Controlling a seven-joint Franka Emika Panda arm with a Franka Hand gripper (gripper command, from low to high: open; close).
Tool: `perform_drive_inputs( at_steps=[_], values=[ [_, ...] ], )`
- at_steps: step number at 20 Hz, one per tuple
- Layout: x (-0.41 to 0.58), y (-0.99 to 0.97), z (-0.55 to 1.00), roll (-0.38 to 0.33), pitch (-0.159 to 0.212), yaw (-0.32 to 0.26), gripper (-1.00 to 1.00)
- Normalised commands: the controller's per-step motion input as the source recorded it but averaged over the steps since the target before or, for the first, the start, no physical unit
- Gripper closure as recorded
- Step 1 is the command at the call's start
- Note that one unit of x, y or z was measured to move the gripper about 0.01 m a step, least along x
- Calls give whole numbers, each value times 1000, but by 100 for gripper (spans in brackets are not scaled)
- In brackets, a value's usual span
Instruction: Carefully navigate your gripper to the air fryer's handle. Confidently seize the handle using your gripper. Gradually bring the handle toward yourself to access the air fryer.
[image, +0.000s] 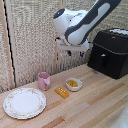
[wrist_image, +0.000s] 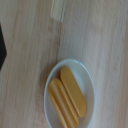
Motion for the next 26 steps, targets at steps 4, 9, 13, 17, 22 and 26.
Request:
perform_drive_inputs(
  at_steps=[4,9,13,17,22,26],
  values=[
    [109,-274,0,-351,-128,-24,-100],
    [107,-462,-72,-225,-84,-54,-100],
    [99,-547,-135,-44,-36,-20,-100],
    [83,-581,-139,0,-43,-2,-100],
    [21,-705,-173,37,-43,21,-100],
    [0,-708,-169,52,-54,31,-100]
  ],
)
